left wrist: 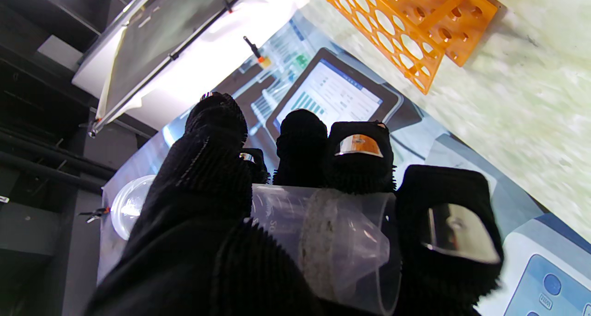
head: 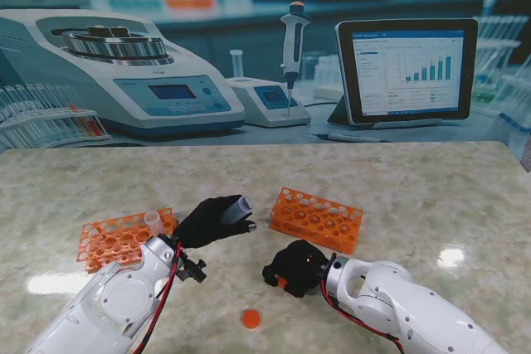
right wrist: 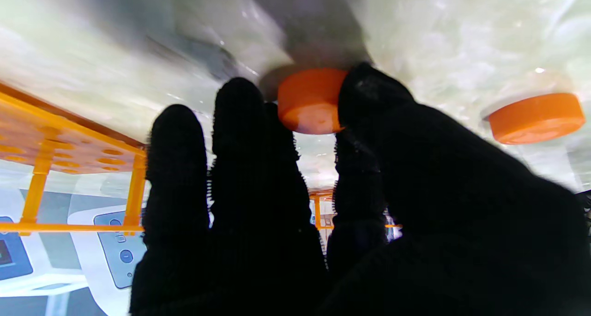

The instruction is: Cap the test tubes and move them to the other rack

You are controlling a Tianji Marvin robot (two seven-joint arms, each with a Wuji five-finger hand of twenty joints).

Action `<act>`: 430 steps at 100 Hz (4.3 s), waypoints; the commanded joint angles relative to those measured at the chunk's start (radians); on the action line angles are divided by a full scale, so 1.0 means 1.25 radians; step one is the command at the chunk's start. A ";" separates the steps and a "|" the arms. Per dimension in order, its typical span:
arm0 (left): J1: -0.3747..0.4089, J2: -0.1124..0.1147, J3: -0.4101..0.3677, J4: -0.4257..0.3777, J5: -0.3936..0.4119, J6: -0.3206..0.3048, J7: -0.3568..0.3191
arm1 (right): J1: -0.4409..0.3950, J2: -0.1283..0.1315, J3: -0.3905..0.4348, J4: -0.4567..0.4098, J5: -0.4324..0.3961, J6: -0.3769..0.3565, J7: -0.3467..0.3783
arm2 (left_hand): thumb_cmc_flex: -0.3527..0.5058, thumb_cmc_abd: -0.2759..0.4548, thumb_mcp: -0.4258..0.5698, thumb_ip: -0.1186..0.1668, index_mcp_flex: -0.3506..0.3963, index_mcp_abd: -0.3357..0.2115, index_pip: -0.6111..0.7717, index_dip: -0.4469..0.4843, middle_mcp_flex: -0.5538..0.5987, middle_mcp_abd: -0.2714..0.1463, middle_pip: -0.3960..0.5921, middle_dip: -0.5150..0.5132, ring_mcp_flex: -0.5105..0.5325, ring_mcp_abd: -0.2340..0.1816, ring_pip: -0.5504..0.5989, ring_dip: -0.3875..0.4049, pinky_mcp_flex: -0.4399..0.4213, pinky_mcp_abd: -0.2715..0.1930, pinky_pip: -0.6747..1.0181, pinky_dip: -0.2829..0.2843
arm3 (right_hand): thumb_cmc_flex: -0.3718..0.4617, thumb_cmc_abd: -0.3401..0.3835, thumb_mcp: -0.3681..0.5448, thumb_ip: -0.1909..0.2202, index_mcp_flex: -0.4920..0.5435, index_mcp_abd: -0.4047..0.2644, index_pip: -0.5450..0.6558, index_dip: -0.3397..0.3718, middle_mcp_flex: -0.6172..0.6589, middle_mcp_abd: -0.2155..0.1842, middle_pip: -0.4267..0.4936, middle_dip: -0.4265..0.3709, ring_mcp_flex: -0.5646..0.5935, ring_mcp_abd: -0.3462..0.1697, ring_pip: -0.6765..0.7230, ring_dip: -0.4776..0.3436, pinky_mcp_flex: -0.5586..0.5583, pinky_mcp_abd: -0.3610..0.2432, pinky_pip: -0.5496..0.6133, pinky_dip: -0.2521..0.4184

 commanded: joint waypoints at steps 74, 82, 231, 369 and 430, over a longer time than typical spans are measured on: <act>0.003 0.000 -0.001 -0.005 0.000 0.003 -0.001 | -0.044 -0.005 0.040 -0.018 0.007 -0.020 0.011 | 0.005 0.054 0.015 0.021 0.014 -0.051 0.061 0.043 0.019 -0.029 -0.001 -0.006 0.028 -0.016 0.025 0.000 0.032 -0.014 0.091 -0.021 | 0.149 0.031 0.140 0.014 0.112 -0.037 -0.039 0.021 0.092 -0.106 0.069 0.013 0.042 0.002 0.059 -0.008 0.017 -0.002 0.028 0.017; 0.004 0.000 -0.002 -0.006 0.000 0.003 -0.001 | -0.046 -0.006 0.043 -0.022 0.008 -0.021 0.011 | 0.005 0.053 0.015 0.021 0.014 -0.051 0.061 0.043 0.019 -0.028 -0.001 -0.006 0.028 -0.016 0.024 0.000 0.032 -0.014 0.091 -0.022 | 0.149 0.029 0.143 0.014 0.114 -0.037 -0.041 0.025 0.093 -0.108 0.071 0.013 0.042 0.002 0.060 -0.008 0.017 -0.004 0.028 0.017; 0.005 0.001 -0.005 -0.006 0.000 -0.004 -0.001 | -0.082 -0.011 0.099 -0.072 0.015 -0.038 0.017 | 0.004 0.053 0.014 0.021 0.014 -0.052 0.060 0.043 0.019 -0.030 -0.003 -0.007 0.028 -0.015 0.019 -0.003 0.031 -0.008 0.081 -0.025 | 0.158 0.002 0.198 0.003 0.140 -0.037 -0.067 0.082 0.108 -0.111 0.079 0.010 0.054 0.000 0.075 -0.011 0.026 0.009 0.041 -0.029; 0.009 0.002 -0.003 -0.011 0.000 -0.015 -0.005 | -0.193 -0.019 0.245 -0.212 -0.022 -0.052 -0.011 | 0.005 0.055 0.013 0.020 0.013 -0.051 0.061 0.043 0.016 -0.031 -0.006 -0.008 0.026 -0.015 0.013 -0.005 0.030 -0.002 0.069 -0.030 | 0.158 0.005 0.207 0.002 0.146 -0.039 -0.072 0.093 0.115 -0.114 0.084 0.009 0.060 -0.003 0.080 -0.007 0.028 0.009 0.063 -0.065; 0.008 0.004 0.000 -0.011 -0.001 -0.021 -0.011 | -0.216 -0.024 0.295 -0.255 -0.020 -0.068 -0.019 | 0.006 0.056 0.011 0.018 0.012 -0.053 0.060 0.044 0.015 -0.032 -0.007 -0.008 0.025 -0.015 0.009 -0.005 0.029 0.006 0.058 -0.035 | 0.158 0.009 0.209 0.003 0.150 -0.040 -0.071 0.095 0.116 -0.114 0.086 0.010 0.063 -0.003 0.082 -0.004 0.029 0.010 0.067 -0.066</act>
